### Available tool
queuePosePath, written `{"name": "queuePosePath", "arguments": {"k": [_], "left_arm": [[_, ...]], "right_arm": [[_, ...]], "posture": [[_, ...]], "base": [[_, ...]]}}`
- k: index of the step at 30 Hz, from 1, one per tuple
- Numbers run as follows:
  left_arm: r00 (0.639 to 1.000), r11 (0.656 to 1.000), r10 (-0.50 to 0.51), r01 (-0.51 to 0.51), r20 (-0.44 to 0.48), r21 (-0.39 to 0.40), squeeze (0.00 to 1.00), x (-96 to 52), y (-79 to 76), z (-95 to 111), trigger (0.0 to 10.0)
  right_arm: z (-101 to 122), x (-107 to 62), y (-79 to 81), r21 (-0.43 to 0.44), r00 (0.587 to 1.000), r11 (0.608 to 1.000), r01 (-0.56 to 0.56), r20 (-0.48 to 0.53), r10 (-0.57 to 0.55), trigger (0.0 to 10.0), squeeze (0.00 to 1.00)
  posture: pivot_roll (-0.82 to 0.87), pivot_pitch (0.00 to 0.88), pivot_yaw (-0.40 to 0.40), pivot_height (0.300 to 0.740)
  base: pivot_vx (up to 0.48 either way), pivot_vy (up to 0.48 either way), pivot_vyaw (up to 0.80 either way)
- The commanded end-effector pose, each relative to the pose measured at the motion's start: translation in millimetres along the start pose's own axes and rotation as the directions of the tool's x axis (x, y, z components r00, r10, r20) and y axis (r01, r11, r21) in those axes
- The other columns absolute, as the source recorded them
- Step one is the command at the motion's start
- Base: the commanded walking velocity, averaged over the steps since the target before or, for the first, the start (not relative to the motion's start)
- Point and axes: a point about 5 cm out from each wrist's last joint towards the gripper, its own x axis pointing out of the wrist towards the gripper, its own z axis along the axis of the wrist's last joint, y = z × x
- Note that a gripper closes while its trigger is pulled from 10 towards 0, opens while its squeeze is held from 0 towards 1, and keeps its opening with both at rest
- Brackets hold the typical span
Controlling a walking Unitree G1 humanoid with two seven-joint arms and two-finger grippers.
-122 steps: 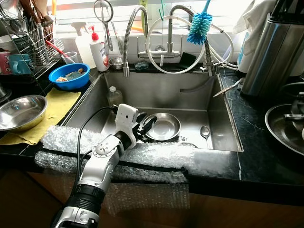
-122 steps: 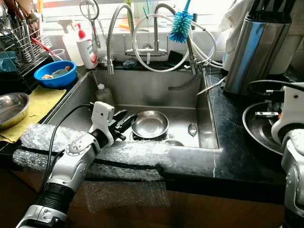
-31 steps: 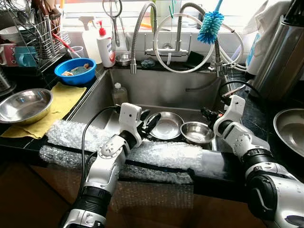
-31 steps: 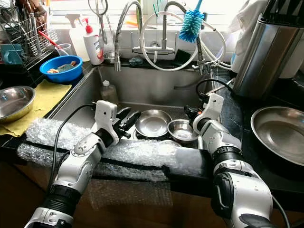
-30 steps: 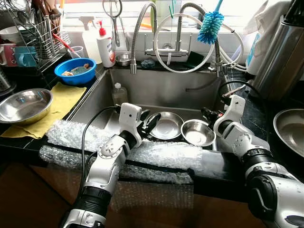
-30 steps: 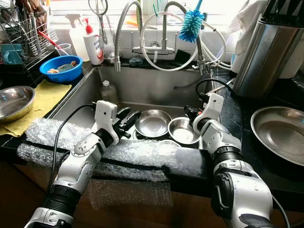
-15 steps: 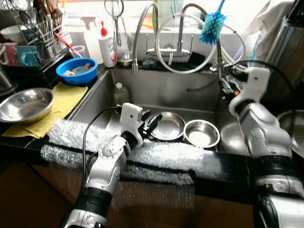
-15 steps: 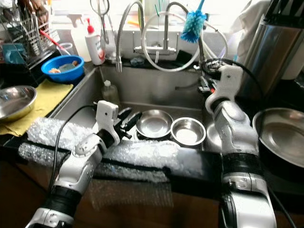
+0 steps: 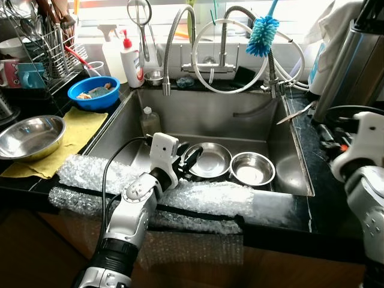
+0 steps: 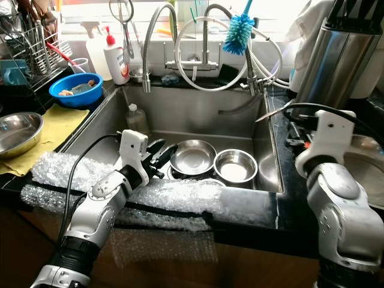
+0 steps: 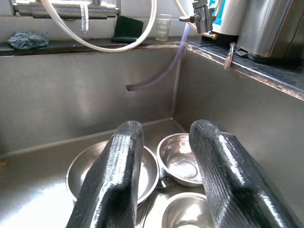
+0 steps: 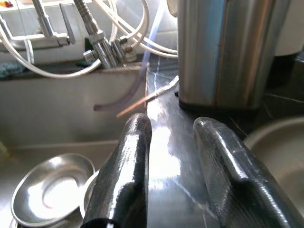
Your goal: Kitchen organization
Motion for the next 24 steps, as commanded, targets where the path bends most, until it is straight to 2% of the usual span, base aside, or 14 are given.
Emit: {"name": "queuePosePath", "arguments": {"k": [1, 2, 3, 4, 9, 11, 16, 17, 19, 20, 24], "left_arm": [[0.996, 0.999, -0.019, 0.016, -0.092, -0.034, 0.0, -3.6, -3.8, -20, 10.0], [0.996, 0.999, -0.019, 0.016, -0.092, -0.034, 0.0, -3.6, -3.8, -20, 10.0], [0.996, 0.999, -0.02, 0.017, -0.092, -0.034, 0.0, -3.6, -3.7, -19, 10.0], [0.995, 0.999, -0.02, 0.017, -0.094, -0.033, 0.0, -3.8, -2.9, -19, 10.0], [0.995, 0.999, -0.015, 0.012, -0.103, -0.03, 0.0, -6.2, -0.2, -20, 10.0], [0.994, 1.0, -0.013, 0.01, -0.106, -0.029, 0.0, -6.8, 0.6, -20, 10.0], [0.994, 0.999, -0.016, 0.012, -0.109, -0.03, 0.0, -6.3, -0.1, -20, 10.0], [0.994, 0.999, -0.017, 0.014, -0.109, -0.031, 0.0, -5.8, -0.4, -20, 10.0], [0.994, 0.999, -0.022, 0.019, -0.11, -0.032, 0.0, -5.1, -1.1, -20, 10.0], [0.994, 0.999, -0.023, 0.02, -0.111, -0.032, 0.0, -5.0, -1.1, -20, 10.0], [0.994, 0.999, -0.023, 0.02, -0.111, -0.031, 0.0, -5.1, -1.1, -20, 10.0]], "right_arm": [[-1, -9.0, -3.3, -0.017, 0.999, 0.999, 0.035, -0.015, -0.036, 10.0, 1.0], [-1, -9.0, -3.3, -0.017, 0.999, 0.999, 0.035, -0.015, -0.036, 10.0, 1.0], [-2, -9.6, -6.3, -0.039, 0.999, 0.998, 0.05, -0.018, -0.051, 10.0, 0.68], [-3, -11.0, -9.1, -0.072, 0.997, 0.995, 0.064, -0.027, -0.066, 10.0, 0.0], [-8, -16.2, -11.9, -0.122, 0.994, 0.989, 0.084, -0.061, -0.092, 10.0, 0.0], [-8, -17.2, -16.3, -0.11, 0.991, 0.988, 0.11, -0.063, -0.117, 10.0, 0.0], [-8, -18.2, -14.5, -0.091, 0.993, 0.992, 0.089, -0.073, -0.095, 10.0, 0.0], [-8, -18.6, -14.1, -0.091, 0.993, 0.992, 0.091, -0.073, -0.098, 10.0, 1.0], [-8, -19.4, -14.0, -0.09, 0.992, 0.991, 0.097, -0.075, -0.104, 10.0, 1.0], [-8, -19.2, -14.3, -0.091, 0.991, 0.991, 0.098, -0.077, -0.105, 10.0, 0.0], [-10, -19.0, -16.4, -0.086, 0.989, 0.99, 0.111, -0.088, -0.118, 10.0, 0.0]], "posture": [[-0.23, 0.0, 0.058, 0.74], [-0.23, 0.0, 0.058, 0.74], [-0.23, 0.0, 0.058, 0.74], [-0.22, 0.0, 0.06, 0.74], [-0.21, 0.0, 0.06, 0.74], [-0.22, 0.0, 0.062, 0.74], [-0.22, 0.0, 0.062, 0.74], [-0.22, 0.0, 0.064, 0.74], [-0.22, 0.0, 0.063, 0.74], [-0.22, 0.0, 0.065, 0.74], [-0.22, 0.0, 0.063, 0.74]], "base": [[0.0, 0.0, 0.0], [0.0, 0.0, 0.0], [0.0, 0.0, 0.0], [0.0, 0.0, 0.0], [0.0, 0.0, 0.0], [0.0, 0.0, 0.0], [0.0, 0.0, 0.0], [0.0, 0.0, 0.0], [0.0, 0.0, 0.0], [0.0, 0.0, 0.0], [0.0, 0.0, 0.0]]}}
